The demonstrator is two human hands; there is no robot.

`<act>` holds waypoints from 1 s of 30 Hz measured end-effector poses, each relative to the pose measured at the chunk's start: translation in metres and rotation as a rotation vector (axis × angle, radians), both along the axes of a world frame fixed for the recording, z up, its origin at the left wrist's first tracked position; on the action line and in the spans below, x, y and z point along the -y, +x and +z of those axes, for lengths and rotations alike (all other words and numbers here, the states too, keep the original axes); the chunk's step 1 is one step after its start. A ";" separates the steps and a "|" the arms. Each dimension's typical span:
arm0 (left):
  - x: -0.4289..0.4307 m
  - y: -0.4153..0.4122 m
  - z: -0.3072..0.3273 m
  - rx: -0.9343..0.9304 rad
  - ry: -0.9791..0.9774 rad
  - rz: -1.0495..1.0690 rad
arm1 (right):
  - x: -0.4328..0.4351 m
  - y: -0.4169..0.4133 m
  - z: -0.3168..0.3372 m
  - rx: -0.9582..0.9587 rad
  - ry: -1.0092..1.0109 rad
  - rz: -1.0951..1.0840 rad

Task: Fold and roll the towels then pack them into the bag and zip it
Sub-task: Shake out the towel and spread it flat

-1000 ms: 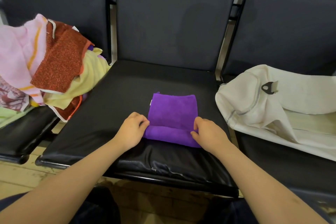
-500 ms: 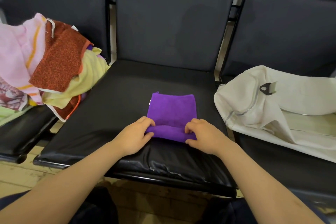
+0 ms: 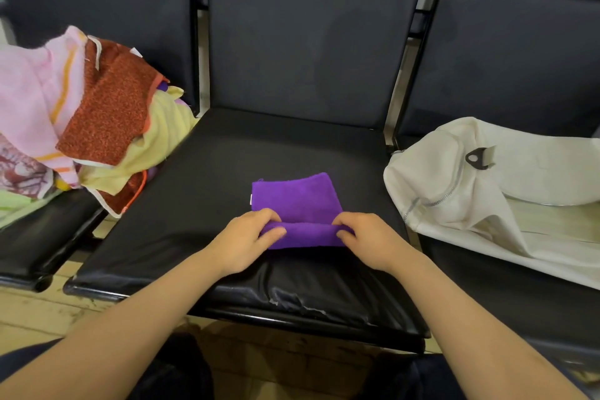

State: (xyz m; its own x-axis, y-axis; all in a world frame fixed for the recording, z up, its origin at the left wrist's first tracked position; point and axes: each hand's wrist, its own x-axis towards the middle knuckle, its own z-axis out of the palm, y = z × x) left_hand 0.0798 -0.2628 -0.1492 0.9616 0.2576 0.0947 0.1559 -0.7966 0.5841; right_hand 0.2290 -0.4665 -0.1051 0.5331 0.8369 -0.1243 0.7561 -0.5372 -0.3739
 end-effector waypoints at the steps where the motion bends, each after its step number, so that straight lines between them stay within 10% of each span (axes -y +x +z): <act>1: 0.001 -0.001 0.000 -0.019 -0.049 -0.028 | 0.001 0.000 0.001 -0.058 0.028 -0.039; 9: -0.005 -0.002 0.002 0.027 -0.317 0.177 | 0.003 0.002 0.002 -0.385 0.059 -0.117; 15: -0.007 0.002 0.001 0.037 -0.465 0.273 | 0.000 0.005 0.002 -0.294 0.114 -0.275; 21: -0.002 0.001 -0.006 0.135 -0.086 0.266 | -0.002 -0.005 -0.009 0.208 0.006 -0.213; 30: -0.004 0.001 0.001 -0.160 0.137 0.094 | 0.003 -0.001 -0.012 0.151 -0.050 0.035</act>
